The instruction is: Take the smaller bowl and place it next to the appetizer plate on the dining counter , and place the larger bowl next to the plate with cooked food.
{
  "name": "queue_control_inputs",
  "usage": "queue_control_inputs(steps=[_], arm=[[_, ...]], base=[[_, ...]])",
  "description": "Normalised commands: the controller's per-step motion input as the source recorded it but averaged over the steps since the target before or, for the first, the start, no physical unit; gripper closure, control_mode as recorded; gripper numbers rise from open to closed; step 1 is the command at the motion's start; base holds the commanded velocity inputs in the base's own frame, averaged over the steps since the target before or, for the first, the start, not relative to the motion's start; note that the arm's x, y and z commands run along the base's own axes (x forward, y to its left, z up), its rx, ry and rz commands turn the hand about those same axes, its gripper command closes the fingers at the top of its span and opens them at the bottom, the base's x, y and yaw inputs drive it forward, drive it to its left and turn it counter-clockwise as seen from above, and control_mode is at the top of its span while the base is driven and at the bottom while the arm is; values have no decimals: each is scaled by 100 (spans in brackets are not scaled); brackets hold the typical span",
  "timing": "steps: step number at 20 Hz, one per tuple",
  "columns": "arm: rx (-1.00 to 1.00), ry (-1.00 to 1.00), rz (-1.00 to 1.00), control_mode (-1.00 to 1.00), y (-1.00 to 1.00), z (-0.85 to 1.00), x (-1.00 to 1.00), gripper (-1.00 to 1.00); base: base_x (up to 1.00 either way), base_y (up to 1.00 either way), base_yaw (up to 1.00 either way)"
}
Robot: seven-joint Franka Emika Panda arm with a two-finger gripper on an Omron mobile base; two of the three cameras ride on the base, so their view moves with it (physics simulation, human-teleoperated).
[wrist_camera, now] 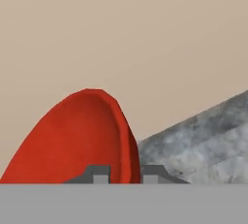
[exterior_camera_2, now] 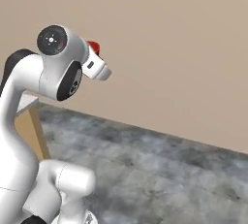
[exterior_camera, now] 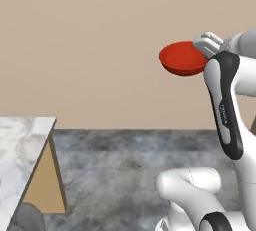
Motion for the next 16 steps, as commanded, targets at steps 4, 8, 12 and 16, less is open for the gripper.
queue_control_inputs(steps=[4,8,12,16], arm=[[0,0,0,100,0,0,0,100],[0,0,0,100,0,0,0,100],[0,0,0,100,0,0,0,100],[0,0,0,100,0,0,0,100]], base=[[100,-2,36],[100,-8,38],[100,-6,40],[100,-4,44]])
